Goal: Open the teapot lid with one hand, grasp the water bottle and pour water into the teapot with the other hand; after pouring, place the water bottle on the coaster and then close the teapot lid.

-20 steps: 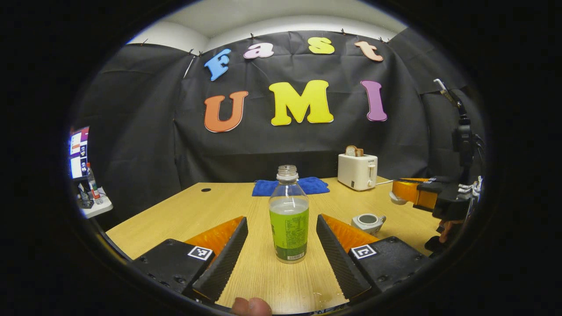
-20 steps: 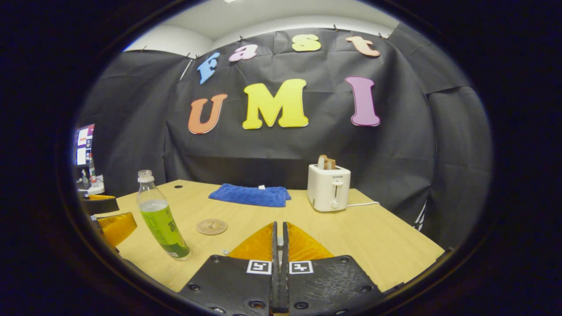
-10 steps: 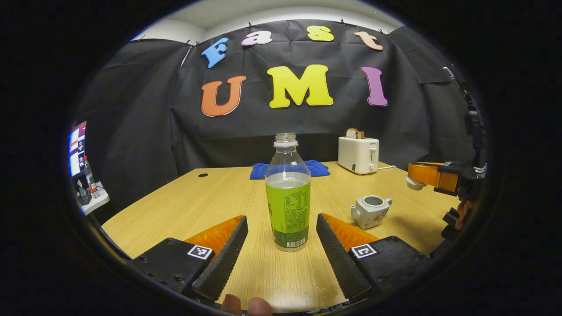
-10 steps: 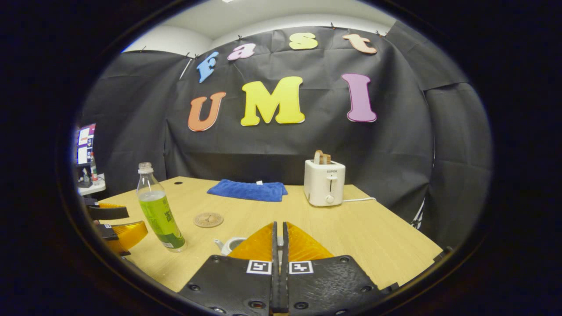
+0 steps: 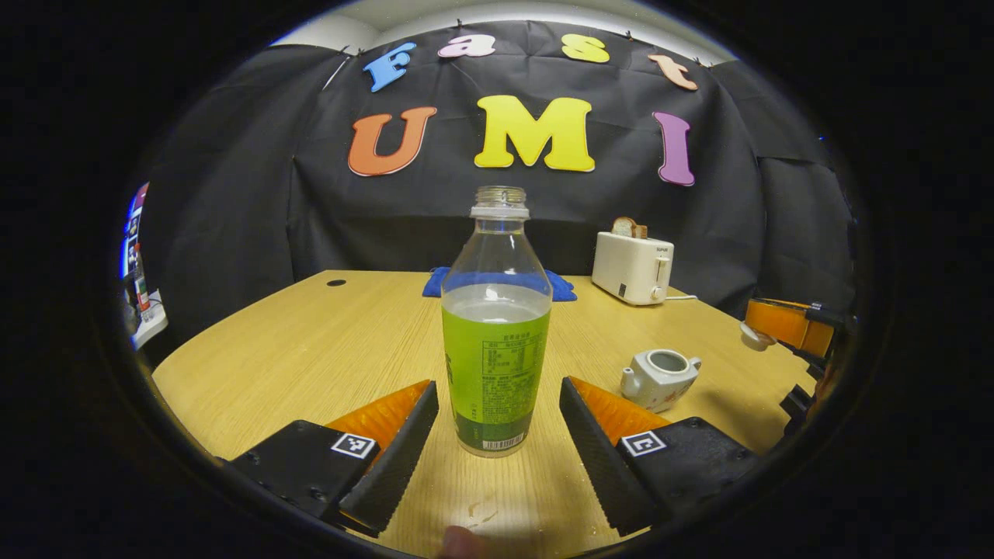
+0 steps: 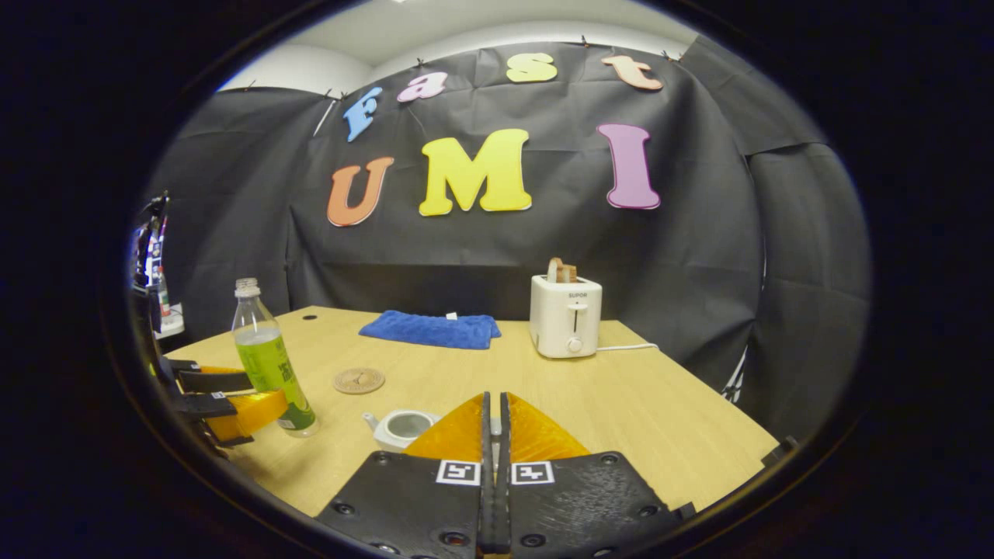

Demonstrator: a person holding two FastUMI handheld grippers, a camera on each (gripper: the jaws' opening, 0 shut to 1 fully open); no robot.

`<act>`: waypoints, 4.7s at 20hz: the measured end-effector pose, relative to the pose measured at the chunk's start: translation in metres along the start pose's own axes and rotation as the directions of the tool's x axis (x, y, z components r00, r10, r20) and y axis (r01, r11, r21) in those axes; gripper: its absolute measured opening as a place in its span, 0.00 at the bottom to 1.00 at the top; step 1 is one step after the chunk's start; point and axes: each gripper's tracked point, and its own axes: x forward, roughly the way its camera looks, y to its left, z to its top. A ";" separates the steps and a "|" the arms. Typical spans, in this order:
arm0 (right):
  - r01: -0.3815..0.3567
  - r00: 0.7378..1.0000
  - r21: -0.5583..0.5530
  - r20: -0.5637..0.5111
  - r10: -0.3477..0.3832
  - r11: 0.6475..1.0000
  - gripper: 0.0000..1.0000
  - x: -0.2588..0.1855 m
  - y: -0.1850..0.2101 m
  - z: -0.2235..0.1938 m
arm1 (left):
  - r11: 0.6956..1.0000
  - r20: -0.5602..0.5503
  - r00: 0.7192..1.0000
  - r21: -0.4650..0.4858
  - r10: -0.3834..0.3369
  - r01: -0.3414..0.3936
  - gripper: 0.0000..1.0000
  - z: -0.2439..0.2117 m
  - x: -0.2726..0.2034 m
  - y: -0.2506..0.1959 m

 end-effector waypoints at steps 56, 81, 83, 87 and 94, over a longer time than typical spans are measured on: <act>-0.012 1.000 0.058 -0.016 0.013 0.998 0.00 -0.015 -0.084 -0.028 | 0.014 -0.021 0.946 1.000 0.324 0.018 0.74 0.042 0.021 0.012; -0.012 1.000 0.061 -0.007 0.012 0.998 0.00 -0.020 -0.093 -0.030 | -0.348 0.041 0.939 0.934 0.342 0.086 0.73 0.073 0.031 -0.011; -0.012 1.000 0.062 -0.007 0.012 0.998 0.00 -0.021 -0.095 -0.030 | -0.368 0.049 0.938 0.926 0.342 0.086 0.74 0.075 0.032 -0.013; -0.012 1.000 0.064 -0.006 0.012 0.998 0.00 -0.022 -0.097 -0.030 | -0.400 0.057 0.936 0.912 0.347 0.093 0.73 0.079 0.032 -0.014; -0.015 1.000 0.068 -0.003 0.016 0.998 0.00 -0.025 -0.098 -0.029 | -0.442 0.075 0.932 0.892 0.353 0.095 0.74 0.084 0.034 -0.016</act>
